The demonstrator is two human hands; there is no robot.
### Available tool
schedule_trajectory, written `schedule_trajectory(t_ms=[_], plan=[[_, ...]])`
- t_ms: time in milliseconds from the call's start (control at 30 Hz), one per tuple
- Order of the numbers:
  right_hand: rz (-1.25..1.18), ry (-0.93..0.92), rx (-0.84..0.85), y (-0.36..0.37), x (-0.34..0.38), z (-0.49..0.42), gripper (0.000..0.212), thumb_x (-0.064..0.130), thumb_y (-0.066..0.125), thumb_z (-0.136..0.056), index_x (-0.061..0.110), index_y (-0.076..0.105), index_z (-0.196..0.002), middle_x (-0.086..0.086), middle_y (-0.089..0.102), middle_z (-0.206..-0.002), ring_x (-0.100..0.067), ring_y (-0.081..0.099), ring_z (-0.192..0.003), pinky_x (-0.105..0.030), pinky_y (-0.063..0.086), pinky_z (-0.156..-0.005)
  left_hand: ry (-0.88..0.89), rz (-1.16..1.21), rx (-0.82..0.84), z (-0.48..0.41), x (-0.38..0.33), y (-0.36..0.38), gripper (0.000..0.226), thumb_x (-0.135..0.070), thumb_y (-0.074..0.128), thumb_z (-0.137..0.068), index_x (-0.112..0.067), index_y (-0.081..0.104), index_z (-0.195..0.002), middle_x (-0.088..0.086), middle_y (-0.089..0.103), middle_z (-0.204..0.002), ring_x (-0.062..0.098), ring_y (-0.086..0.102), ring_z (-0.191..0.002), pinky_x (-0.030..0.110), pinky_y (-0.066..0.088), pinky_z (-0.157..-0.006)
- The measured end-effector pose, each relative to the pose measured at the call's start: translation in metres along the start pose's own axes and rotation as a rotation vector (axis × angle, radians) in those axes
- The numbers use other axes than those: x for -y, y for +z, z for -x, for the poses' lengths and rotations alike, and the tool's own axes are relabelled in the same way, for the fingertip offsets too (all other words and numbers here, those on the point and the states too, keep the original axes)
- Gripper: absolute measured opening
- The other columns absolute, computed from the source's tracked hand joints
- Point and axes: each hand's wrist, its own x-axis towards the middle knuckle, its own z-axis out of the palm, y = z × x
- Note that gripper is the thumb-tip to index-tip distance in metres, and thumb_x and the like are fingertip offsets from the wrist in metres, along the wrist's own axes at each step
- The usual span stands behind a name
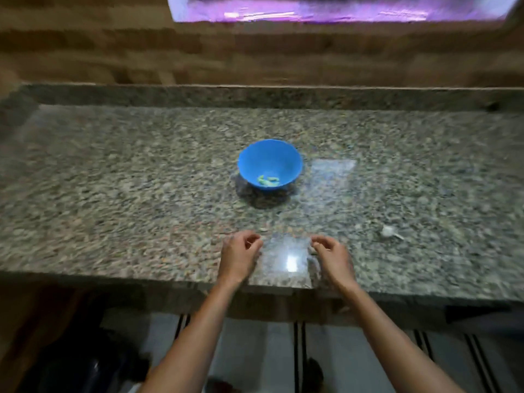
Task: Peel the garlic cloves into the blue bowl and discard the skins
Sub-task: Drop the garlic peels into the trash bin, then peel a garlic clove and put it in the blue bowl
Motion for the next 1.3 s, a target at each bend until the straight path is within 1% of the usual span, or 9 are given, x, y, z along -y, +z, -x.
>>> schedule_trajectory(t_ms=[133, 267, 367, 500, 633, 767, 1000, 1167, 1300], plan=[[-0.028, 0.039, 0.077, -0.023, -0.004, -0.022, 0.016, 0.012, 0.055, -0.09, 0.014, 0.065, -0.103, -0.005, 0.068, -0.097, -0.018, 0.064, -0.092, -0.028, 0.049, -0.075, 0.069, -0.141, -0.018, -0.02, -0.021, 0.027, 0.037, -0.012, 0.073, -0.079, -0.008, 0.066, -0.115, 0.008, 0.066, -0.11, 0.022, 0.061, -0.103, 0.026, 0.041, -0.091], [-0.021, 0.028, 0.126, -0.021, -0.004, -0.03, 0.012, 0.013, 0.058, -0.087, 0.023, 0.064, -0.09, -0.006, 0.069, -0.095, -0.023, 0.064, -0.094, -0.041, 0.052, -0.083, 0.137, -0.367, 0.076, -0.037, -0.03, 0.035, 0.042, -0.018, 0.068, -0.084, -0.011, 0.061, -0.125, 0.006, 0.057, -0.125, 0.022, 0.05, -0.114, 0.026, 0.035, -0.097], [-0.069, 0.044, 0.146, -0.021, 0.001, -0.027, 0.014, 0.01, 0.057, -0.089, 0.021, 0.065, -0.093, -0.005, 0.068, -0.095, -0.019, 0.062, -0.084, -0.037, 0.052, -0.079, 0.154, -0.4, 0.076, -0.032, -0.029, 0.033, 0.022, -0.01, 0.059, -0.09, -0.01, 0.066, -0.111, 0.005, 0.063, -0.115, 0.013, 0.06, -0.098, 0.023, 0.05, -0.09], [-0.148, 0.096, 0.166, -0.015, 0.002, -0.03, 0.017, 0.006, 0.053, -0.09, 0.009, 0.066, -0.1, -0.009, 0.065, -0.081, -0.015, 0.05, -0.06, -0.026, 0.04, -0.052, 0.117, -0.464, 0.042, -0.032, -0.024, 0.024, 0.008, -0.009, 0.059, -0.089, -0.01, 0.067, -0.091, 0.004, 0.067, -0.09, 0.011, 0.063, -0.079, 0.016, 0.052, -0.07], [-0.176, 0.099, 0.209, -0.011, 0.019, -0.035, 0.018, 0.008, 0.051, -0.092, 0.012, 0.068, -0.094, -0.006, 0.067, -0.085, -0.019, 0.056, -0.072, -0.031, 0.047, -0.064, -0.069, -0.189, -0.012, -0.045, -0.056, 0.01, 0.008, -0.005, 0.066, -0.083, -0.012, 0.064, -0.079, 0.003, 0.067, -0.076, 0.011, 0.065, -0.067, 0.021, 0.055, -0.061], [-0.208, 0.019, 0.095, -0.029, 0.045, -0.052, 0.019, 0.01, 0.049, -0.094, 0.017, 0.065, -0.088, -0.006, 0.067, -0.097, -0.018, 0.06, -0.085, -0.034, 0.052, -0.081, -0.052, 0.202, -0.144, -0.108, -0.107, -0.011, 0.009, 0.0, 0.07, -0.078, -0.002, 0.072, -0.086, 0.006, 0.069, -0.073, 0.02, 0.067, -0.069, 0.034, 0.058, -0.071], [-0.352, 0.116, 0.027, -0.054, 0.051, -0.067, 0.016, 0.011, 0.05, -0.094, 0.006, 0.065, -0.095, -0.006, 0.064, -0.091, -0.018, 0.056, -0.08, -0.024, 0.048, -0.065, -0.169, -0.046, 0.018, -0.177, -0.093, 0.012, 0.02, 0.005, 0.054, -0.086, 0.001, 0.071, -0.095, 0.017, 0.069, -0.105, 0.028, 0.063, -0.105, 0.035, 0.049, -0.095], [-0.443, 0.058, -0.04, -0.076, 0.044, -0.051, 0.018, 0.01, 0.048, -0.095, 0.008, 0.064, -0.103, -0.009, 0.066, -0.098, -0.018, 0.06, -0.081, -0.032, 0.054, -0.075, 0.016, 0.092, -0.206, -0.141, -0.121, 0.017, 0.019, -0.002, 0.062, -0.085, -0.005, 0.072, -0.101, 0.008, 0.071, -0.098, 0.019, 0.066, -0.091, 0.032, 0.052, -0.088], [-0.146, -0.065, -0.426, -0.129, 0.018, -0.046, 0.021, 0.014, 0.052, -0.093, 0.017, 0.063, -0.112, 0.0, 0.066, -0.1, -0.014, 0.056, -0.079, -0.033, 0.052, -0.067, 0.235, 0.198, 0.062, -0.075, -0.143, 0.078, 0.015, -0.007, 0.066, -0.086, -0.011, 0.071, -0.099, 0.0, 0.069, -0.088, 0.008, 0.062, -0.076, 0.014, 0.049, -0.069]])
